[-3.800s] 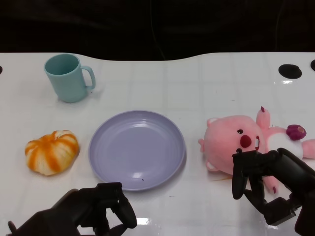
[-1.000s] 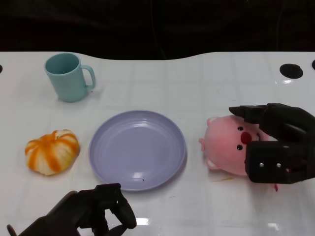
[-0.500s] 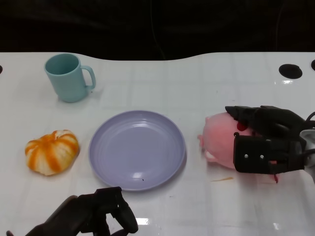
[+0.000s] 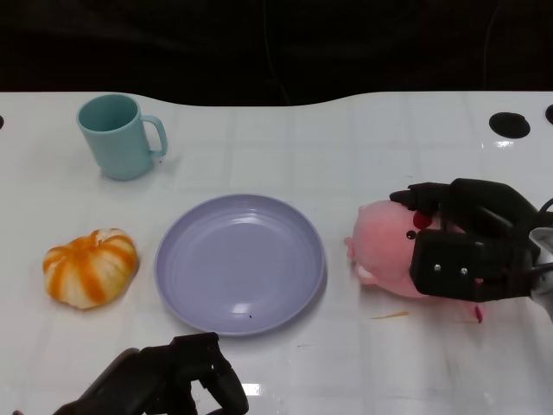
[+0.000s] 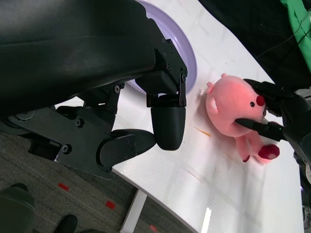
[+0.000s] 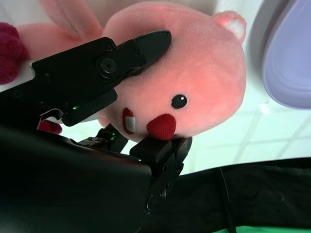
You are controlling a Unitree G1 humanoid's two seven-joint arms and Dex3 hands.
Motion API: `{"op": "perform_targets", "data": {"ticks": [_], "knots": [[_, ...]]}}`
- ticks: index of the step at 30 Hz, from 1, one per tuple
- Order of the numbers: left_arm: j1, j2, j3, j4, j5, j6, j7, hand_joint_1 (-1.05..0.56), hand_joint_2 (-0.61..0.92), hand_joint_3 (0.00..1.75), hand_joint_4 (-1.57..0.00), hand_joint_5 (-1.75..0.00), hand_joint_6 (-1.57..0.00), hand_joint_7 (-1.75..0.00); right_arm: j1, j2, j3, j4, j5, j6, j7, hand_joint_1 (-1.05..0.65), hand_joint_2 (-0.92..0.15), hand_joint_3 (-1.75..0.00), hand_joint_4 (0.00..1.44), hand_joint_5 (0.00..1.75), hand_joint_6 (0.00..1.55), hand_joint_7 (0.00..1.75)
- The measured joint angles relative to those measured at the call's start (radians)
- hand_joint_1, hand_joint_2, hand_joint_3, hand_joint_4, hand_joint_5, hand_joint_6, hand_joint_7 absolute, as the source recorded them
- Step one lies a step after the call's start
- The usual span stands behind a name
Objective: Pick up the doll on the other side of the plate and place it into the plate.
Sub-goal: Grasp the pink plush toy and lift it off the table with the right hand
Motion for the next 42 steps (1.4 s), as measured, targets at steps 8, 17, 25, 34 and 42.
{"op": "perform_targets", "data": {"ticks": [8,17,25,34,42], "knots": [[0.001,0.001,0.007,0.004,-0.002,-0.008,0.0,-0.27,0.84,0.66,-0.62,-1.75,-0.59,-1.38,-0.013,0.008,0.005,0.013,-0.016,-0.036,-0.034,-0.16,-0.45,-1.2,0.91,1.74,0.87,1.36],[0.015,0.001,0.008,0.006,-0.001,-0.027,0.0,-0.27,0.83,0.66,-0.65,-1.75,-0.6,-1.38,-0.011,0.005,-0.003,-0.028,-0.027,-0.046,-0.058,-0.19,-0.48,-1.12,0.89,1.75,0.74,1.61],[0.028,0.002,0.011,0.004,-0.003,-0.03,0.0,-0.26,0.83,0.65,-0.62,-1.75,-0.59,-1.37,0.018,0.008,-0.006,-0.028,-0.03,-0.07,-0.179,-0.15,-0.4,-1.23,0.91,1.75,0.74,1.74],[0.047,0.003,0.015,0.009,-0.002,-0.054,0.0,-0.27,0.83,0.64,-0.62,-1.75,-0.6,-1.37,0.067,0.03,-0.052,-0.078,0.005,-0.151,-0.295,-0.1,-0.3,-1.45,0.94,1.75,0.76,1.75],[0.063,0.002,0.01,0.005,0.004,-0.054,0.0,-0.27,0.85,0.64,-0.61,-1.75,-0.6,-1.37,0.052,0.11,-0.067,-0.167,0.04,-0.169,-0.266,-0.12,-0.25,-1.56,0.97,1.75,0.77,1.75]]}}
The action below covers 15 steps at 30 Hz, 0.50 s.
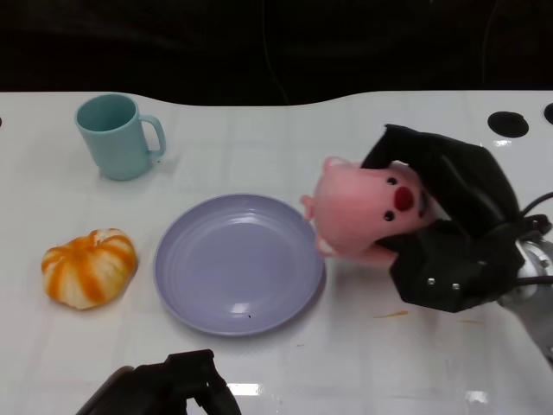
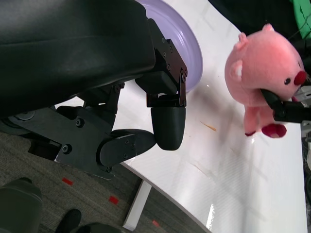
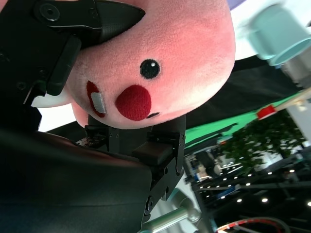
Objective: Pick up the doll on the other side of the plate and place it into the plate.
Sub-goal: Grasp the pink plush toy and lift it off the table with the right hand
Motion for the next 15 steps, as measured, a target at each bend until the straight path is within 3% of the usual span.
{"op": "perform_targets", "data": {"ticks": [8,15], "knots": [[0.002,-0.001,-0.001,-0.006,0.001,0.0,0.0,-0.28,0.85,0.62,-0.63,-1.75,-0.61,-1.37,-0.138,0.103,0.038,0.013,-0.024,0.015,0.031,-0.19,-0.24,-1.54,0.96,1.75,0.76,1.75],[0.001,-0.002,-0.005,-0.006,0.004,0.0,0.0,-0.27,0.84,0.63,-0.62,-1.75,-0.61,-1.36,-0.261,0.183,0.114,0.16,-0.061,0.014,0.055,-0.24,-0.25,-1.42,0.97,1.75,0.75,1.75]]}}
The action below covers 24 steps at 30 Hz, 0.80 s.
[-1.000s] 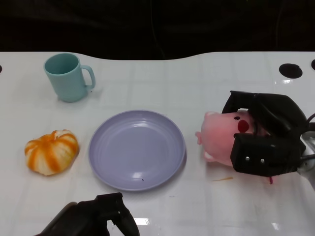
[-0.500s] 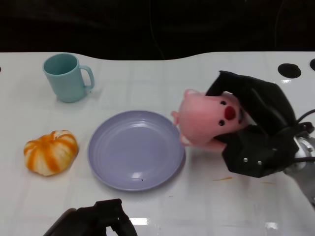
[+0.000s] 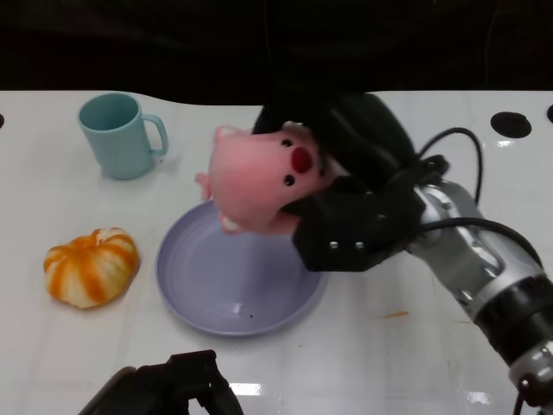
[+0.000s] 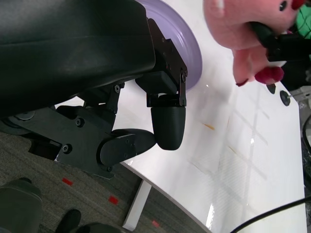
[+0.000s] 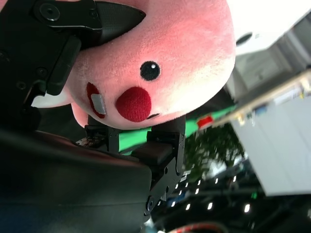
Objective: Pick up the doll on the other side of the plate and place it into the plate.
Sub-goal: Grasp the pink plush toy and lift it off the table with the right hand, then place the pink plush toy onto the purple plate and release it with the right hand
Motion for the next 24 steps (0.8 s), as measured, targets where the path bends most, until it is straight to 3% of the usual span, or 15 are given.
{"op": "perform_targets", "data": {"ticks": [3,6,13,15,16,17,19,21,22,24], "knots": [[0.0,0.0,-0.005,0.0,0.01,0.0,0.0,-0.28,0.84,0.64,-0.61,-1.75,-0.6,-1.37,-0.03,0.034,0.028,0.06,-0.009,0.001,0.002,-0.23,-0.23,-1.4,0.96,1.75,0.75,1.75],[0.0,0.0,-0.011,0.0,0.025,0.0,0.0,-0.27,0.83,0.64,-0.62,-1.75,-0.6,-1.37,-0.052,0.063,0.044,0.124,-0.01,-0.001,0.005,-0.25,-0.28,-1.3,1.0,1.75,0.75,1.75],[0.0,-0.006,-0.025,0.003,0.036,-0.001,0.001,-0.26,0.83,0.65,-0.62,-1.75,-0.6,-1.37,-0.094,0.093,0.068,0.216,-0.017,0.002,0.004,-0.22,-0.34,-1.14,0.96,1.75,0.71,1.71],[0.0,-0.011,-0.03,0.008,0.043,-0.008,0.001,-0.26,0.83,0.65,-0.62,-1.75,-0.6,-1.38,-0.098,0.099,0.071,0.222,-0.023,0.003,0.008,-0.2,-0.37,-1.09,0.95,1.75,0.78,1.48],[0.001,-0.011,-0.031,0.012,0.044,-0.014,0.004,-0.26,0.83,0.66,-0.62,-1.75,-0.6,-1.38,-0.098,0.101,0.071,0.222,-0.022,0.003,0.015,-0.22,-0.42,-0.99,0.85,1.69,0.8,1.2],[0.001,-0.012,-0.033,0.013,0.045,-0.019,0.009,-0.26,0.83,0.66,-0.62,-1.75,-0.6,-1.37,-0.098,0.104,0.07,0.222,-0.019,0.002,0.027,-0.24,-0.51,-0.81,0.75,1.54,0.84,0.84],[0.003,-0.012,-0.033,0.014,0.045,-0.02,0.01,-0.25,0.84,0.66,-0.61,-1.75,-0.59,-1.36,-0.097,0.104,0.07,0.214,-0.013,0.004,0.056,-0.34,-0.71,-0.45,0.52,1.12,0.76,0.33],[0.007,-0.012,-0.034,0.012,0.045,-0.02,0.01,-0.25,0.84,0.65,-0.61,-1.75,-0.59,-1.35,-0.096,0.096,0.078,0.191,-0.013,0.025,0.097,-0.5,-0.86,-0.23,0.34,0.65,0.54,0.09],[0.008,-0.012,-0.035,0.011,0.046,-0.019,0.01,-0.25,0.85,0.65,-0.61,-1.75,-0.59,-1.34,-0.095,0.093,0.085,0.175,-0.018,0.038,0.123,-0.56,-0.9,-0.19,0.27,0.51,0.45,0.04],[0.009,-0.012,-0.037,0.005,0.05,-0.017,0.01,-0.24,0.85,0.65,-0.6,-1.75,-0.59,-1.34,-0.093,0.082,0.099,0.142,-0.023,0.058,0.175,-0.66,-0.91,-0.18,0.15,0.39,0.33,0.01]]}}
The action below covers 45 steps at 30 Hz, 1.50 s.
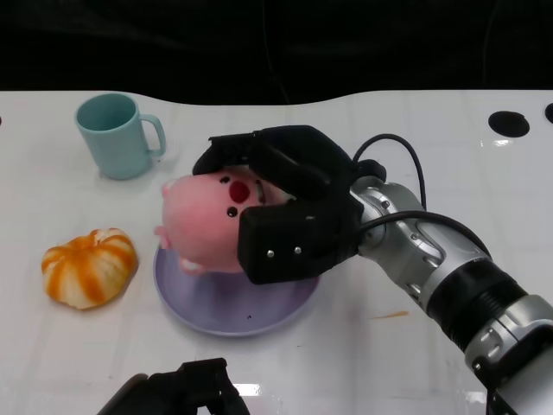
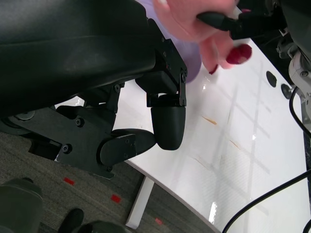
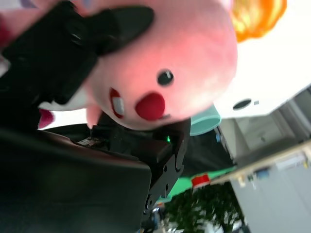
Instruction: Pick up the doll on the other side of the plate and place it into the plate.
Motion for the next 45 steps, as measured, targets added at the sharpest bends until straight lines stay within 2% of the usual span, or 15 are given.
{"op": "perform_targets", "data": {"ticks": [4,7,11,17,25,27,29,32,35,39,43,45], "knots": [[0.001,0.0,-0.004,-0.007,0.018,0.003,0.001,-0.22,0.85,0.64,-0.6,-1.75,-0.59,-1.34,0.003,-0.022,0.019,-0.066,-0.008,0.035,0.102,-0.8,-0.92,-0.21,0.02,0.3,0.19,0.0],[0.004,-0.002,-0.005,-0.011,0.025,0.004,0.008,-0.21,0.85,0.63,-0.6,-1.75,-0.58,-1.36,0.004,-0.044,0.042,-0.107,-0.022,0.072,0.175,-0.87,-0.92,-0.22,0.0,0.24,0.15,0.0],[0.002,-0.008,-0.006,-0.011,0.025,0.003,0.008,-0.21,0.86,0.64,-0.61,-1.75,-0.58,-1.38,0.017,-0.066,0.051,-0.154,-0.028,0.094,0.218,-0.93,-0.92,-0.23,0.0,0.18,0.11,0.0],[-0.007,-0.011,-0.003,-0.011,0.023,0.004,0.008,-0.22,0.84,0.65,-0.6,-1.75,-0.57,-1.41,0.035,-0.096,0.051,-0.23,-0.027,0.123,0.271,-0.94,-0.92,-0.24,0.0,0.11,0.08,0.0],[-0.011,-0.01,0.003,-0.029,0.019,0.033,0.008,-0.21,0.82,0.68,-0.63,-1.75,-0.57,-1.42,0.119,-0.155,0.015,-0.415,0.017,0.117,0.299,-0.9,-0.92,-0.27,0.05,0.18,0.11,0.03],[-0.014,-0.009,0.002,-0.03,0.02,0.036,0.008,-0.2,0.81,0.69,-0.62,-1.75,-0.57,-1.41,0.165,-0.175,-0.023,-0.471,0.057,0.103,0.299,-0.8,-0.92,-0.21,0.1,0.29,0.18,0.05],[-0.018,-0.009,0.001,-0.03,0.02,0.036,0.008,-0.2,0.81,0.69,-0.63,-1.75,-0.58,-1.41,0.219,-0.195,-0.065,-0.523,0.114,0.087,0.301,-0.73,-0.92,-0.19,0.1,0.48,0.25,0.07],[-0.03,-0.01,0.0,-0.027,0.019,0.036,0.008,-0.21,0.81,0.7,-0.64,-1.75,-0.58,-1.4,0.307,-0.227,-0.123,-0.577,0.206,0.05,0.312,-0.67,-0.92,-0.17,0.16,0.71,0.35,0.1],[-0.037,-0.011,0.0,-0.022,0.019,0.037,0.008,-0.21,0.81,0.7,-0.63,-1.75,-0.58,-1.39,0.392,-0.268,-0.165,-0.622,0.281,0.013,0.338,-0.65,-0.92,-0.16,0.2,0.8,0.41,0.12],[-0.044,-0.01,-0.002,-0.019,0.019,0.037,0.008,-0.2,0.81,0.71,-0.62,-1.75,-0.58,-1.38,0.509,-0.311,-0.212,-0.684,0.361,-0.026,0.355,-0.56,-0.92,-0.12,0.34,0.9,0.55,0.19],[-0.048,-0.011,-0.002,-0.011,0.017,0.037,0.008,-0.2,0.8,0.71,-0.63,-1.75,-0.59,-1.37,0.598,-0.323,-0.251,-0.735,0.419,-0.062,0.356,-0.5,-0.92,-0.08,0.43,1.02,0.64,0.25],[-0.05,-0.012,-0.002,-0.008,0.017,0.038,0.008,-0.2,0.8,0.71,-0.63,-1.75,-0.59,-1.37,0.635,-0.328,-0.273,-0.75,0.443,-0.092,0.356,-0.4,-0.92,-0.07,0.46,1.18,0.68,0.4]]}}
